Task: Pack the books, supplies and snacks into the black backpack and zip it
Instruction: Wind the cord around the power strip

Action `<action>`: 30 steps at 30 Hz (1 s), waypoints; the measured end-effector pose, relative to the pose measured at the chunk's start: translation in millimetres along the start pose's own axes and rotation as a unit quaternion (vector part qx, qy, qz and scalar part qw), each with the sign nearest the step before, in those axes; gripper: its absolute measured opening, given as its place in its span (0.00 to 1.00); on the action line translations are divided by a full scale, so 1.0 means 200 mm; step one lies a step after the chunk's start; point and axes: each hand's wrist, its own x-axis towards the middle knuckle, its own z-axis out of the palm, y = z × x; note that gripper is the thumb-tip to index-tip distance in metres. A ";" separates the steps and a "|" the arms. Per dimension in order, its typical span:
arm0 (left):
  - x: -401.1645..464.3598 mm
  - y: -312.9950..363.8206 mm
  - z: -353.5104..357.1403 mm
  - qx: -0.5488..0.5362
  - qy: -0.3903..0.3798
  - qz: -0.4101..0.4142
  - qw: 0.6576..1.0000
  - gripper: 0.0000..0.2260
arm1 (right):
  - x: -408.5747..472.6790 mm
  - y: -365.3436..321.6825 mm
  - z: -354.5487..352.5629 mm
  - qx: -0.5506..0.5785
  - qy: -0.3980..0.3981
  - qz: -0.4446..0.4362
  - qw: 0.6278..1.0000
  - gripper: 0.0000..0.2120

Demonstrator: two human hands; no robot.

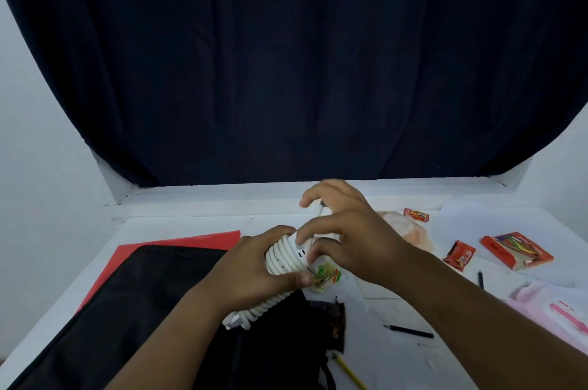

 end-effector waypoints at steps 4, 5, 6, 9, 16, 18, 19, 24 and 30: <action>-0.01 0.00 0.00 -0.009 0.014 -0.010 1.000 0.25 | 0.00 -0.01 0.01 0.109 0.012 0.089 0.990 0.19; -0.01 0.00 0.00 -0.014 0.017 -0.017 1.000 0.27 | -0.01 -0.02 0.01 0.134 0.006 0.115 0.984 0.22; -0.01 0.00 0.00 -0.020 0.022 -0.029 0.999 0.30 | -0.01 -0.02 0.01 0.150 0.001 0.132 0.980 0.23; -0.02 0.02 0.01 -0.048 0.039 -0.055 0.997 0.34 | -0.03 -0.01 0.03 0.134 -0.003 0.119 0.984 0.14; -0.02 0.04 0.01 -0.058 -0.009 -0.036 0.998 0.29 | -0.06 -0.06 0.01 0.077 -0.004 0.068 0.995 0.21; -0.03 0.05 0.01 -0.048 -0.021 -0.048 0.997 0.27 | -0.06 -0.09 0.03 0.053 -0.003 0.044 0.998 0.22; -0.03 0.05 0.02 -0.056 -0.020 -0.055 0.997 0.27 | -0.07 -0.09 0.04 0.058 0.010 0.037 0.998 0.22; -0.02 0.05 0.04 -0.076 -0.003 -0.056 0.995 0.27 | -0.17 -0.05 0.14 0.236 0.113 0.205 0.943 0.20; -0.02 0.04 0.08 -0.042 -0.038 -0.052 0.997 0.21 | -0.19 0.04 0.09 0.280 0.040 0.200 0.938 0.10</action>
